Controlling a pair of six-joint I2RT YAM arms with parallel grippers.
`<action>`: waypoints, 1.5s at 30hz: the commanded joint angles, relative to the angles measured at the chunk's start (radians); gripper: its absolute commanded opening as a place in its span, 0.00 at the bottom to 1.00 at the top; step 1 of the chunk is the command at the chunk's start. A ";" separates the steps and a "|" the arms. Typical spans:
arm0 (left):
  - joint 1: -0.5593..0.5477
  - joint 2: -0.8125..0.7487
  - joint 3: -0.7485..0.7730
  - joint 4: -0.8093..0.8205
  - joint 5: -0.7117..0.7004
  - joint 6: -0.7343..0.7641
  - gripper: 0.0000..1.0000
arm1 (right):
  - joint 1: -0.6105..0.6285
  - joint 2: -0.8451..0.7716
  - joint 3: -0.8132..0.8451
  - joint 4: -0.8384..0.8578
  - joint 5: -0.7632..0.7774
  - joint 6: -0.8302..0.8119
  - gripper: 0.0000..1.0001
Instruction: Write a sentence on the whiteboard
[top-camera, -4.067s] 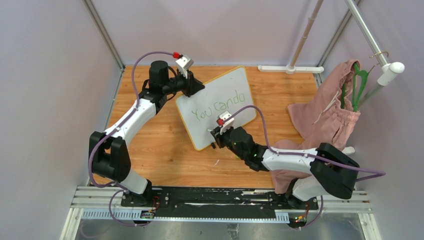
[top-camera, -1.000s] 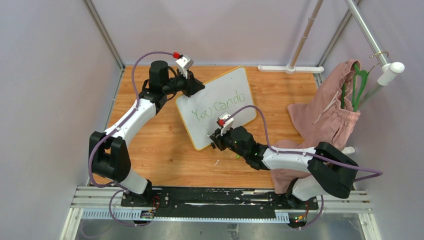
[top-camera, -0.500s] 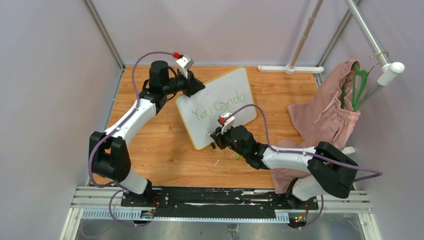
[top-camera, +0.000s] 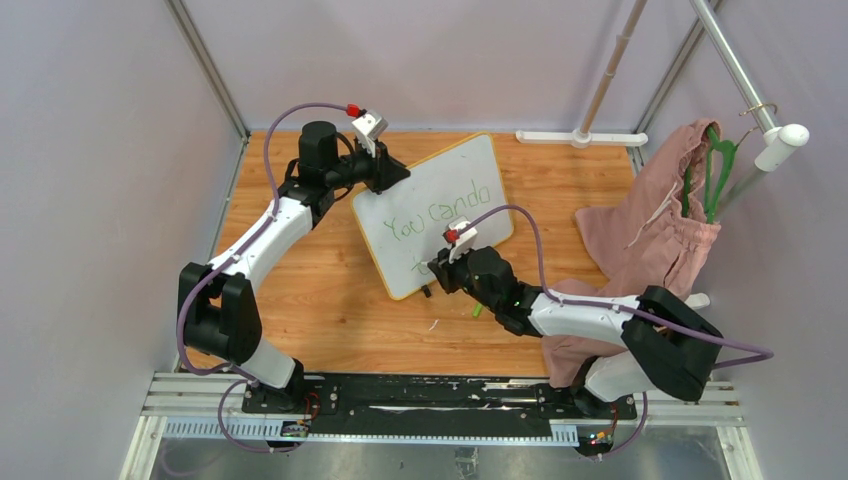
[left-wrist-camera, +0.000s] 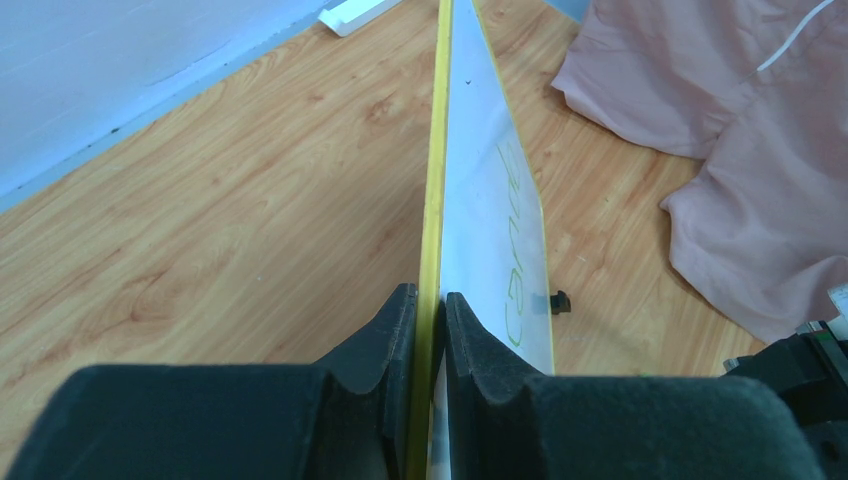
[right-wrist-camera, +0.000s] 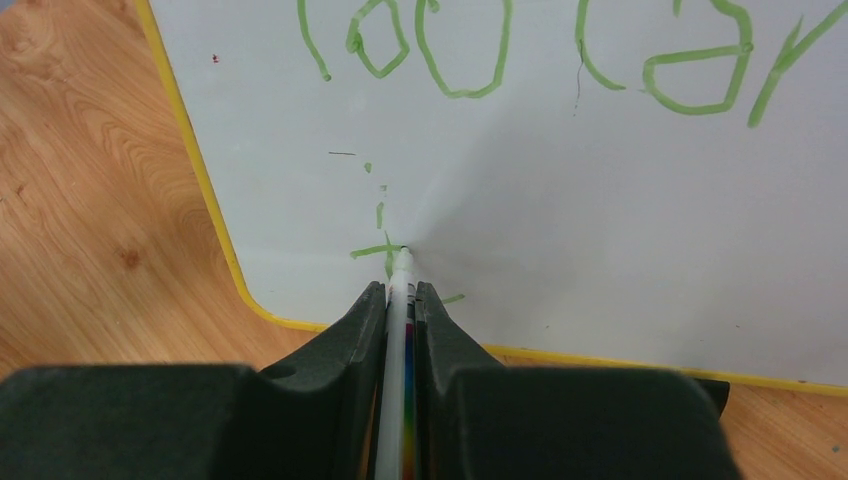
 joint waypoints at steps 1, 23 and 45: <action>-0.035 0.016 -0.035 -0.064 0.010 0.002 0.06 | -0.036 -0.021 -0.029 -0.008 0.051 -0.015 0.00; -0.038 0.012 -0.036 -0.063 0.010 0.003 0.05 | -0.076 -0.056 0.064 0.020 -0.006 -0.039 0.00; -0.041 0.019 -0.036 -0.064 0.010 0.002 0.05 | -0.096 -0.023 -0.002 0.006 0.008 -0.003 0.00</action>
